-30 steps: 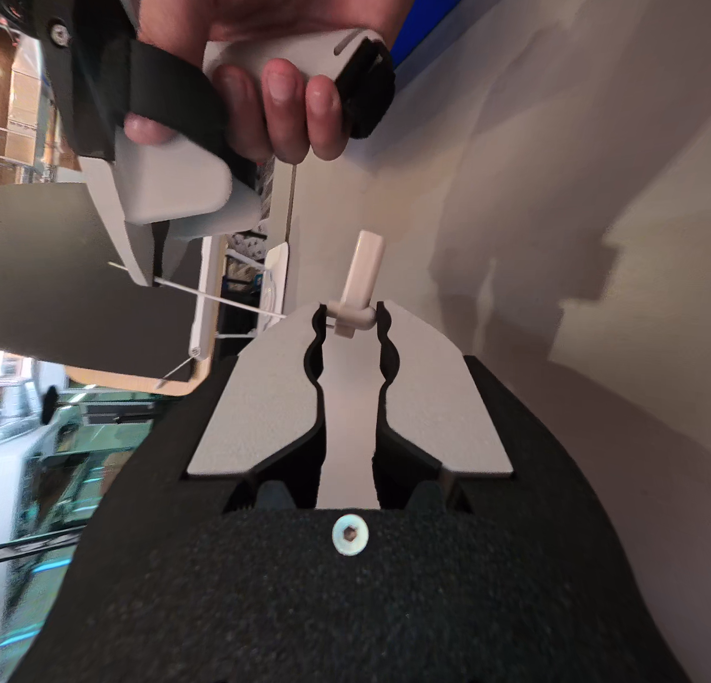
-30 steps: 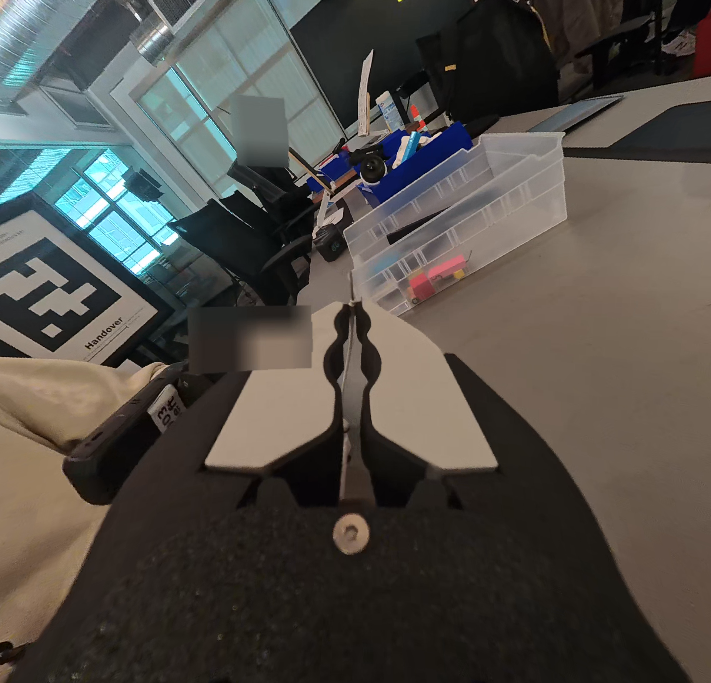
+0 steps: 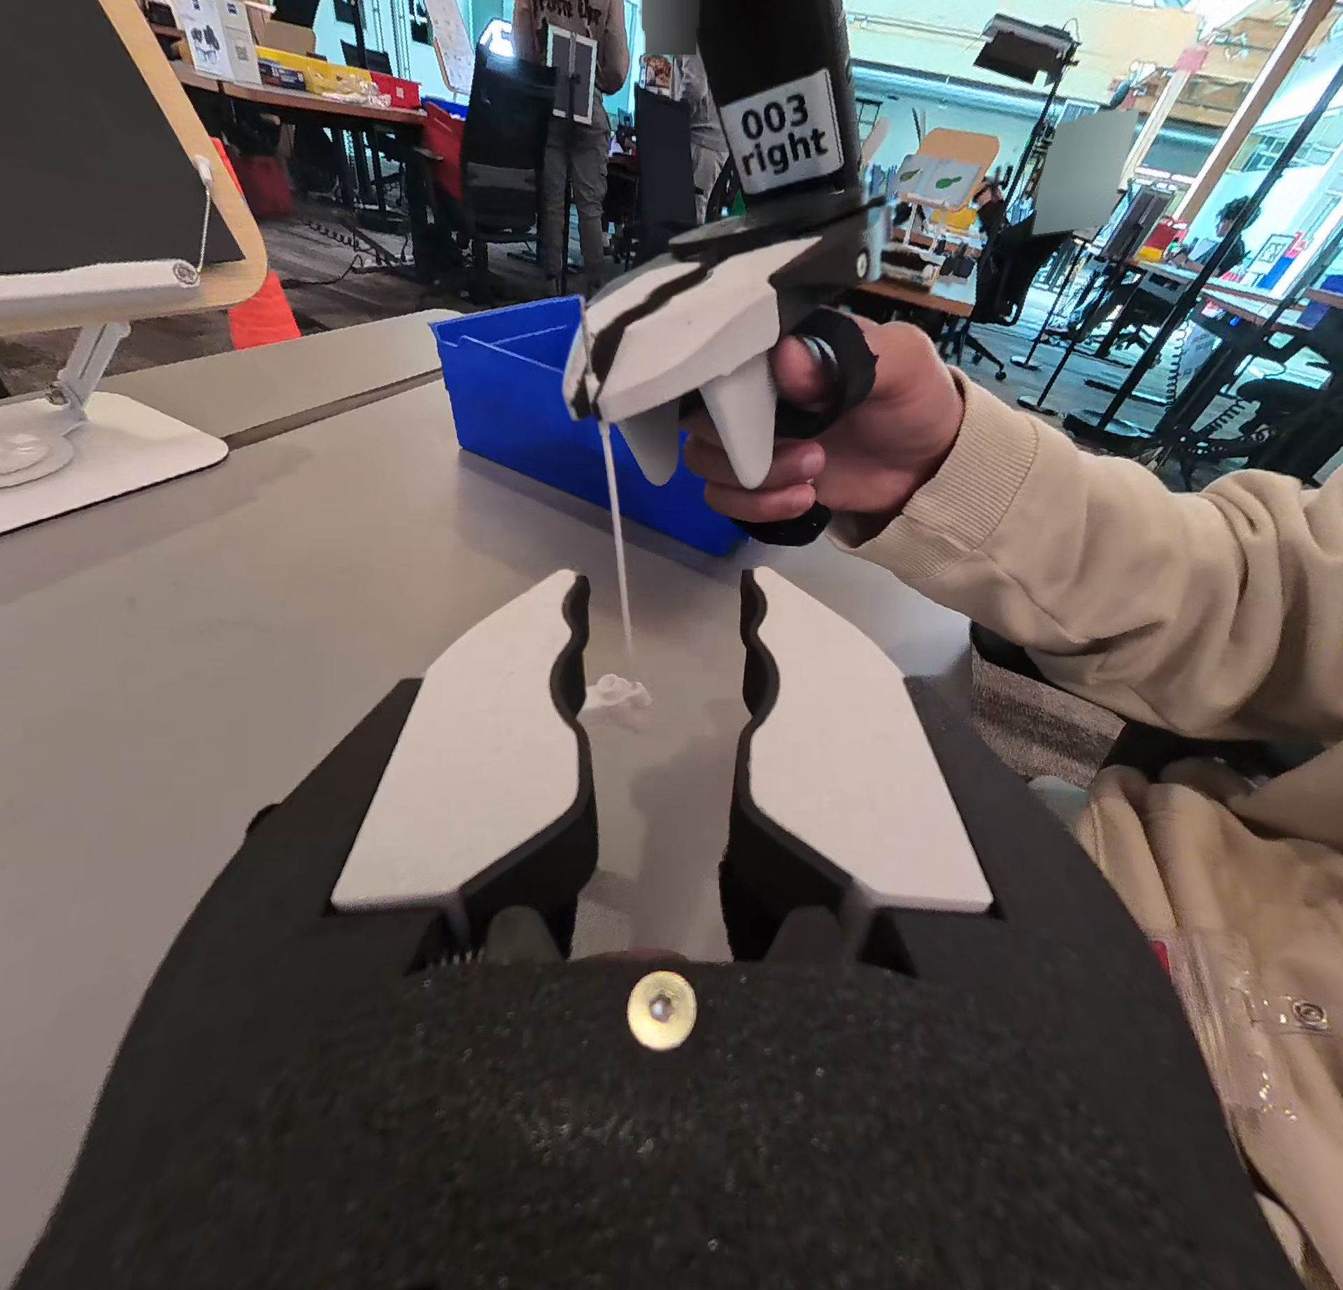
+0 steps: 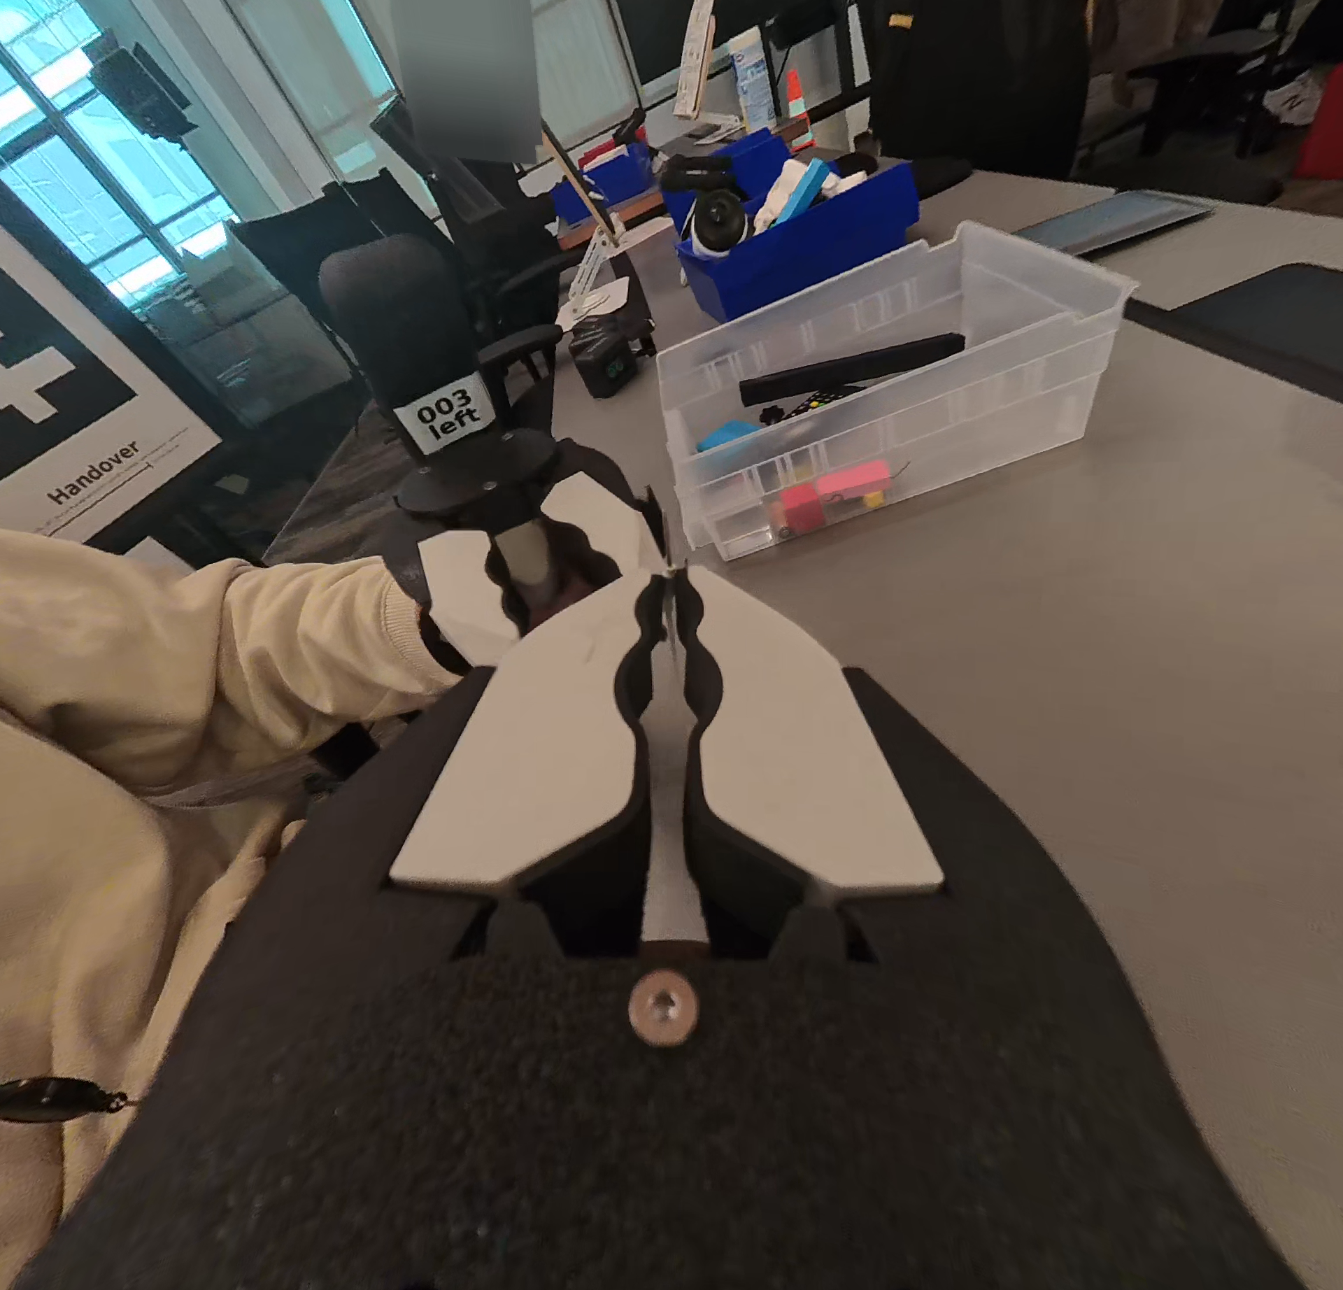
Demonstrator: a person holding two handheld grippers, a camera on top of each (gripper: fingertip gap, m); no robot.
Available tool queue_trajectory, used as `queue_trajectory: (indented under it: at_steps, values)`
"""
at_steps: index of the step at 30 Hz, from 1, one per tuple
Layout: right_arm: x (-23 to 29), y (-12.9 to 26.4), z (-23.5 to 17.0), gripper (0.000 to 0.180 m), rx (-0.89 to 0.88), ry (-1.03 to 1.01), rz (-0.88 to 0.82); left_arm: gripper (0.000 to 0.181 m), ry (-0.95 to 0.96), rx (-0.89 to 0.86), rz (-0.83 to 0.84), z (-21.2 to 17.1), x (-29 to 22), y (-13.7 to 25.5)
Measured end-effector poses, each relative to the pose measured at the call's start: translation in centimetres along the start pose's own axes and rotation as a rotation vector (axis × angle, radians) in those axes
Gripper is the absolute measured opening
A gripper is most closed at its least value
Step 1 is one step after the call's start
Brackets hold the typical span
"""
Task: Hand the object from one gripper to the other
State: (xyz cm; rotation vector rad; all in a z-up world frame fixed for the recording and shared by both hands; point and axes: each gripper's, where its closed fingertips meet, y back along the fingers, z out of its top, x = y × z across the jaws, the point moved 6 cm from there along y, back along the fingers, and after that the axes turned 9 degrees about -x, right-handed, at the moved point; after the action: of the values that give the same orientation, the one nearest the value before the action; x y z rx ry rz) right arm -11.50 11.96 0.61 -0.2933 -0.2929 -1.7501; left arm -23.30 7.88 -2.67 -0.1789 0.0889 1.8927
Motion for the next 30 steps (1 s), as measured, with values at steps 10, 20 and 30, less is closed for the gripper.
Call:
queue_trajectory:
  at_steps: [10,20,30]
  values:
    - [1.1,-2.0,-1.6,0.003,0.04,-0.014,0.065,0.001,0.047,0.096,-0.031,-1.4,0.9,-0.1]
    - [0.2,-0.6,-1.8,0.046,0.047,0.178,0.029,0.001,0.06,0.0,0.036,0.8,2.4,1.5]
    - [-0.7,-5.1,-5.5,0.067,-0.027,0.371,-0.415,0.001,0.134,-0.115,0.294,5.0,5.0,1.7]
